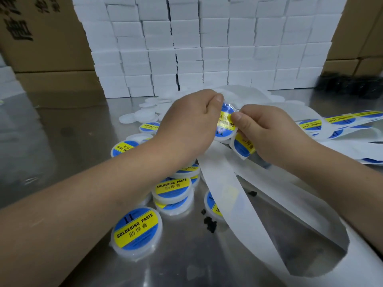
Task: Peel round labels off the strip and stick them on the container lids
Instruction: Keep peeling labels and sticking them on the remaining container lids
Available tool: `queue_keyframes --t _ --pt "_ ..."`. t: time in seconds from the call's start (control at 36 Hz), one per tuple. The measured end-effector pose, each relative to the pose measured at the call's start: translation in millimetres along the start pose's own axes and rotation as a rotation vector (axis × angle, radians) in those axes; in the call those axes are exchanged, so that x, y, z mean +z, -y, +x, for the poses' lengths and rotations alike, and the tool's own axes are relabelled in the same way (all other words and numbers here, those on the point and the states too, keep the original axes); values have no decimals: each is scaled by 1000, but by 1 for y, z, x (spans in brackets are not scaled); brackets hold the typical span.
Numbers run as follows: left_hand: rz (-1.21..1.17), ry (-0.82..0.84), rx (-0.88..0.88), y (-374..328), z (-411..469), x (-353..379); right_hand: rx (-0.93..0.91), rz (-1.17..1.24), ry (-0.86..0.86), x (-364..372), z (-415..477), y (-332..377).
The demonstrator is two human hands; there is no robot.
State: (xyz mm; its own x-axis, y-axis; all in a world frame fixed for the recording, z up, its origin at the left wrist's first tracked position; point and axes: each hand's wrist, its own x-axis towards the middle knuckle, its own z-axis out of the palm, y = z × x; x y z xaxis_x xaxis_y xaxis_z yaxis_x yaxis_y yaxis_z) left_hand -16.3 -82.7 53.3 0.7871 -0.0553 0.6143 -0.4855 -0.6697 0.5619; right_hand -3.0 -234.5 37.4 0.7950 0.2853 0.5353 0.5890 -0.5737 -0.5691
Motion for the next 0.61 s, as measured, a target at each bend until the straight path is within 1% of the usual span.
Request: queue_keyframes --t 0.14,0.25,0.33,0.44,0.53,0.61 --pt "45 46 -31 3 4 -4 30 15 7 2 -1 1" --pt "92 131 -112 11 14 -12 48 103 -46 0 -3 2" --pt "283 223 -172 20 23 -19 38 68 -69 -3 -3 2" --pt "465 394 -251 31 31 -27 43 34 -61 0 -3 1" --pt "568 470 -298 38 34 -28 47 45 -60 1 -3 0" --pt "757 523 -264 45 33 -29 77 65 -55 0 -2 0"
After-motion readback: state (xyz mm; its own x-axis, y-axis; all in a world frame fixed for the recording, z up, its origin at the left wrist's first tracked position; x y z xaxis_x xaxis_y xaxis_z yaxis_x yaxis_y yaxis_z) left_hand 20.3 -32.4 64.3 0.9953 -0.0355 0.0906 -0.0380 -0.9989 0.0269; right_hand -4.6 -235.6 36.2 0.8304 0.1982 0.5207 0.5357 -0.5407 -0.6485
